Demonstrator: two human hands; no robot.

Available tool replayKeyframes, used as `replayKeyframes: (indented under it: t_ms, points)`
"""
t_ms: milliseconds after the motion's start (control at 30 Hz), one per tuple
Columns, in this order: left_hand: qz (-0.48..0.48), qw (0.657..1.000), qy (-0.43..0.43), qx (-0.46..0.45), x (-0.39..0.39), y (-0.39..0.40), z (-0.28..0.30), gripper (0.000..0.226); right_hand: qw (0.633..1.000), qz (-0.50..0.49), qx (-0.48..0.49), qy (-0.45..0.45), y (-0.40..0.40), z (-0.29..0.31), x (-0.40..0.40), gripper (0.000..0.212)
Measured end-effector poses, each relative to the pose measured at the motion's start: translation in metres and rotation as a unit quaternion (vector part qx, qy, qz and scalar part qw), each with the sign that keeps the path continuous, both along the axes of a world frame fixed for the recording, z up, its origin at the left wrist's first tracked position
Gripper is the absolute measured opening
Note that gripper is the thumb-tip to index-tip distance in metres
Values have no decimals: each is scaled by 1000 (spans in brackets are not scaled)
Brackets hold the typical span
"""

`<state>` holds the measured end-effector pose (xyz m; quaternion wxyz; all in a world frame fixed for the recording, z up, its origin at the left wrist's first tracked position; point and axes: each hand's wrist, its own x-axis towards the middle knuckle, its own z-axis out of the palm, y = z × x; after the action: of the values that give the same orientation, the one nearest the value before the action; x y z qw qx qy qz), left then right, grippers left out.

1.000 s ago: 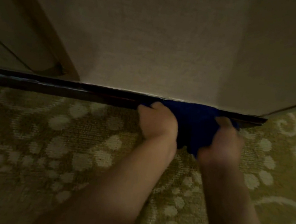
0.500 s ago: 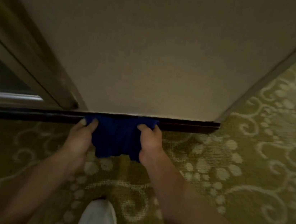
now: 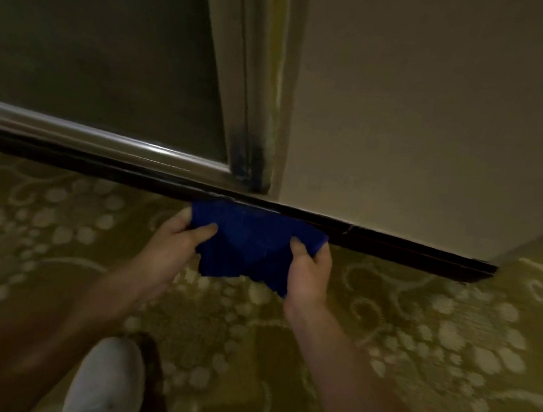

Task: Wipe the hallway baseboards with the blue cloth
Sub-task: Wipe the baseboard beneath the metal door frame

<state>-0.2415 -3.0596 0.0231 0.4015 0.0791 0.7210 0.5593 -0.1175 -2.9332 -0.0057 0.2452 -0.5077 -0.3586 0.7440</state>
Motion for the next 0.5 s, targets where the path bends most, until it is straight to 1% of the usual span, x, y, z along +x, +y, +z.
replayKeyframes:
  t_ms: [100, 167, 267, 333, 400, 500]
  points:
    - [6, 999, -34, 19, -26, 6, -44, 31, 998, -19, 23, -56, -4, -41, -31, 27]
    - [0, 997, -71, 21, -38, 12, -72, 30, 996, -18, -4, -89, -3, -71, -43, 30]
    - [-5, 992, -129, 0, -48, 15, -112, 37, 993, -27, -41, -103, -6, -99, -56, 25]
    - [9, 989, -147, 1, -49, 20, -123, 34, 993, -37, -41, -106, -5, -100, -65, 27]
    - [46, 983, -179, 3, -52, 28, -126, 23, 990, -37, -46, -131, 1, -102, -74, 30]
    - [73, 975, -210, -2, -55, 35, -126, 18, 982, -48, -76, -165, 7, -105, -77, 15]
